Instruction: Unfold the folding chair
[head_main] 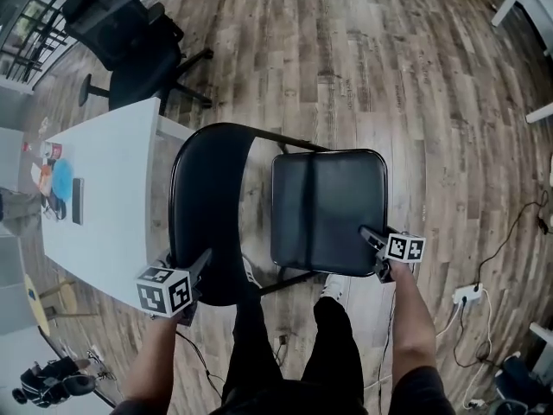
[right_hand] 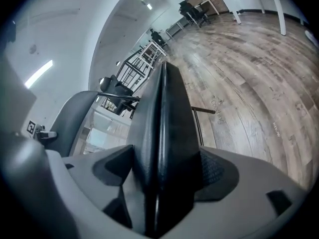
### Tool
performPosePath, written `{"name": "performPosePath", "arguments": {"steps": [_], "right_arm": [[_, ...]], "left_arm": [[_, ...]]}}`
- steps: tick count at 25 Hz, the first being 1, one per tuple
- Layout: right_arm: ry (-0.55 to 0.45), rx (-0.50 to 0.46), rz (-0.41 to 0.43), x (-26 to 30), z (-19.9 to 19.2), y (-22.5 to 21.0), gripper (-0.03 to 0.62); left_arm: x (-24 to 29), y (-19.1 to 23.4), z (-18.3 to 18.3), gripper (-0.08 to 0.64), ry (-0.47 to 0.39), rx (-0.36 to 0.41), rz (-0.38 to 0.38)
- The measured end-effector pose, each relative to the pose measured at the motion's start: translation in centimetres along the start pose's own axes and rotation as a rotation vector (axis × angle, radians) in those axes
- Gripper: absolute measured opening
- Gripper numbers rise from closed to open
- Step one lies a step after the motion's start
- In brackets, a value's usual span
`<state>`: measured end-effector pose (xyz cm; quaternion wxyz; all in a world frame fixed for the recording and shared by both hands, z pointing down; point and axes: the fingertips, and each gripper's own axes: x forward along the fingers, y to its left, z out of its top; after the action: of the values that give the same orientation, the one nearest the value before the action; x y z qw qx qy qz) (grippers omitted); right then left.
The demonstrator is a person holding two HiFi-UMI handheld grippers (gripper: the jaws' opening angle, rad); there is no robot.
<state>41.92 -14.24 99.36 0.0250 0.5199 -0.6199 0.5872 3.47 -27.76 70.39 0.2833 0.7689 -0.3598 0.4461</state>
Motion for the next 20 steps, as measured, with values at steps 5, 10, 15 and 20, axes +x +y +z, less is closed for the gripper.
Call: {"name": "performPosePath", "arguments": {"steps": [5,10,15,20], "right_arm": [[0.018,0.007,0.035,0.4,-0.8,-5.5,0.381],[0.045,0.005,0.042,1.1,-1.3,-9.5,0.410],[0.048,0.007,0.063,1.2,-1.5,-12.2,0.417],[0.039,0.038,0.113,1.0,-1.6,-13.6,0.419]], "left_arm": [[2.6,-3.0,-0.3,0.198,-0.009,-0.004,-0.006],[4.6,-5.1,-0.4,0.195,-0.005,-0.004,-0.011],[5.7,-7.3,-0.4,0.190,-0.001,-0.014,-0.008],[6.3,-8.9,0.0,0.190,-0.008,-0.021,0.016]]}}
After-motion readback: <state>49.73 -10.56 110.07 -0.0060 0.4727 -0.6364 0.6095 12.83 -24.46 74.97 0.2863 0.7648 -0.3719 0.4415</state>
